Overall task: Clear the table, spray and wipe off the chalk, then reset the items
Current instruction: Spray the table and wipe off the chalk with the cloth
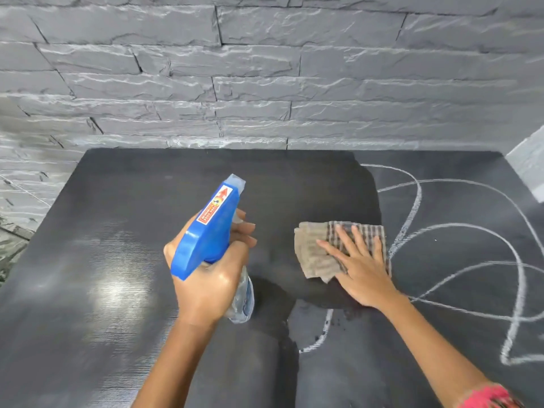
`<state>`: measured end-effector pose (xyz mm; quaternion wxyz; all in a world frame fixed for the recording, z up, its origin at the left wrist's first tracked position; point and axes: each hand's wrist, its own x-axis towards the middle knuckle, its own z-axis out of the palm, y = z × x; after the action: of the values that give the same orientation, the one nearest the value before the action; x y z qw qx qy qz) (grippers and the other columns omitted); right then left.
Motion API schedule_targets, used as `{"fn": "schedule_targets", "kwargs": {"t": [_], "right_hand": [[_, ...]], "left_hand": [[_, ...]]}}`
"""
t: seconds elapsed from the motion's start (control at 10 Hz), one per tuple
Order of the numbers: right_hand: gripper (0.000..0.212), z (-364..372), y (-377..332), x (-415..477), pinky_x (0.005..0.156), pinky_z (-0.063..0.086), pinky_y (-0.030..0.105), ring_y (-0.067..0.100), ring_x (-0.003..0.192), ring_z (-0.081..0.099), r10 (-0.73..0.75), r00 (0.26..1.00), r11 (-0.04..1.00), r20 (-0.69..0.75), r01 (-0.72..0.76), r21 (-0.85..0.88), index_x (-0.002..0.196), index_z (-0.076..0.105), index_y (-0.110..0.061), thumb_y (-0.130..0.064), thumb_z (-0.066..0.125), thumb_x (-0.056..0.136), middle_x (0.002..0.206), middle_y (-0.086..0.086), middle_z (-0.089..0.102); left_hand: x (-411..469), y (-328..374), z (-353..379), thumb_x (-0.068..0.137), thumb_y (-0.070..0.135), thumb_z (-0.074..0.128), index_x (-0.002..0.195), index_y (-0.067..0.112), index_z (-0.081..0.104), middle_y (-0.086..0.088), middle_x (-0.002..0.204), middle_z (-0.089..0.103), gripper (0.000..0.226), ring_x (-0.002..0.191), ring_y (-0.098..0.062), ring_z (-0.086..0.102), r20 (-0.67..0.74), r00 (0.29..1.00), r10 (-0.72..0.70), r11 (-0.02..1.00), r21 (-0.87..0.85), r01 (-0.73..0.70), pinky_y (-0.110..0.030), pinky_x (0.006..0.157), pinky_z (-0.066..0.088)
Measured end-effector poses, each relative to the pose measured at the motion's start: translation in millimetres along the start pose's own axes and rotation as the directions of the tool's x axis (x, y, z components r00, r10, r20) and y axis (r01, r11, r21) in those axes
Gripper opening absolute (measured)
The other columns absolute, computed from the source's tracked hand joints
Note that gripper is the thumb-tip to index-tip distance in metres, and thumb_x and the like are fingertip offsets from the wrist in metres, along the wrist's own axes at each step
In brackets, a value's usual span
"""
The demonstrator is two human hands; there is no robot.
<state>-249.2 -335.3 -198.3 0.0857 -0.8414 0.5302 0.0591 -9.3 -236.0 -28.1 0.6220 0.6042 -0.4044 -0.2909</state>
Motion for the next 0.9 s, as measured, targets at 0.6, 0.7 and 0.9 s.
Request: {"fn": "schedule_targets", "kwargs": {"t": [0.6,0.7,0.9], "right_hand": [[0.074,17.3,-28.1,-113.8,0.111,-0.006,0.058,0.034,0.144,0.002,-0.097,0.995,0.995,-0.004,0.097,-0.009,0.142,0.014,-0.053,-0.040,0.050,0.078,0.157,-0.001,0.006],[0.066,7.2,-33.2,-52.2,0.107,-0.012,0.065,0.031,0.143,-0.018,0.156,0.988,0.986,0.007,-0.157,0.053,0.142,-0.008,-0.051,-0.045,0.037,0.094,0.158,-0.002,-0.017],[0.056,6.5,-149.5,-18.8,0.103,-0.012,0.070,0.038,0.144,-0.010,-0.124,0.992,0.991,-0.014,0.125,0.056,0.145,0.018,-0.046,-0.048,0.039,0.093,0.159,0.007,-0.007]], "left_hand": [[-34.8,19.4,-17.2,0.065,-0.011,0.049,0.070,0.020,0.056,-0.006,0.069,0.067,0.032,0.053,-0.005,0.063,0.009,0.999,-0.050,0.997,0.058,0.050,-0.011,0.057,0.047],[-71.6,46.6,-25.6,0.065,-0.033,0.038,0.068,0.033,0.028,0.031,0.048,0.049,0.067,0.045,0.042,0.026,0.231,0.971,-0.064,0.980,0.198,0.018,0.015,0.049,0.021],[-86.4,26.5,-65.4,0.079,0.068,0.047,0.099,0.002,0.074,-0.048,0.092,0.059,0.073,0.090,-0.045,0.068,0.563,0.752,-0.341,0.817,-0.218,0.533,-0.020,0.095,0.046]]}}
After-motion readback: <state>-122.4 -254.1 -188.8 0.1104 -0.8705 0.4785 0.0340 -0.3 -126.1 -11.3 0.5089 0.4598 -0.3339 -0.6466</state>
